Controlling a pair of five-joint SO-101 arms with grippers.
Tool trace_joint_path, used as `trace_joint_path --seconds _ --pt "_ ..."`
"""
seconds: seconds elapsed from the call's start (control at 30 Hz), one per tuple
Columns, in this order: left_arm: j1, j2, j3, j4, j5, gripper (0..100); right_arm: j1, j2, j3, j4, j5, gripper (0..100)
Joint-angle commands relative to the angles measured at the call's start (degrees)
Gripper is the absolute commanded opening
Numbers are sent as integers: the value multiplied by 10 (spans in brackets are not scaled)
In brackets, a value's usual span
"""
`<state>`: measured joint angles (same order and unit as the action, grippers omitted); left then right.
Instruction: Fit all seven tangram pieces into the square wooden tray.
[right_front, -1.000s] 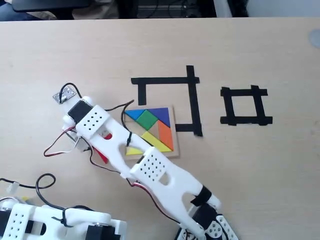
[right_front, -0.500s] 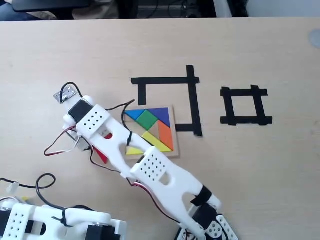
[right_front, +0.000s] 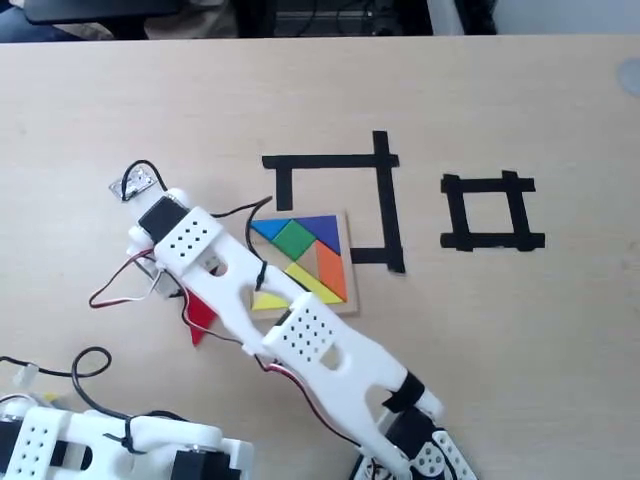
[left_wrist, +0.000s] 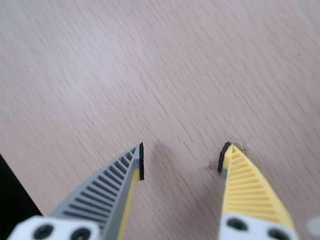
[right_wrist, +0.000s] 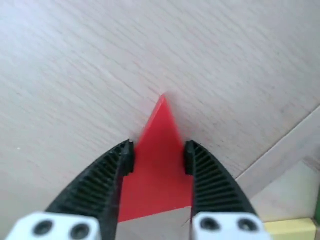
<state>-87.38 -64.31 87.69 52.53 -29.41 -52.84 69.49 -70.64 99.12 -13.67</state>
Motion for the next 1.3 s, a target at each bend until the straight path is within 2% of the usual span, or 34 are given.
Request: trace_joint_path --seconds 0.0,0.2,0.37,0.57,0.67,0.8,0.97,1.1,1.2,1.27 --pt "6 1 1 -7 -1 263 9 -9 -2 19 -5 106" --pt "6 1 1 -7 -1 263 29 -100 -6 21 20 315" --pt "6 1 1 -7 -1 263 40 -251 64 21 30 299" --pt "28 1 -3 -5 -1 263 46 -465 225 21 61 293" --pt "95 1 -9 -3 -1 263 84 -562 297 18 96 293" --pt "181 1 -61 33 4 263 191 -683 331 18 160 293" --pt "305 1 -191 171 38 265 352 -792 387 18 224 292" --pt "461 7 -311 289 101 265 466 -842 488 18 223 289" --pt "594 8 -348 302 160 266 513 -865 582 11 228 176" --pt "675 8 -344 282 165 267 527 -877 648 -11 228 75"
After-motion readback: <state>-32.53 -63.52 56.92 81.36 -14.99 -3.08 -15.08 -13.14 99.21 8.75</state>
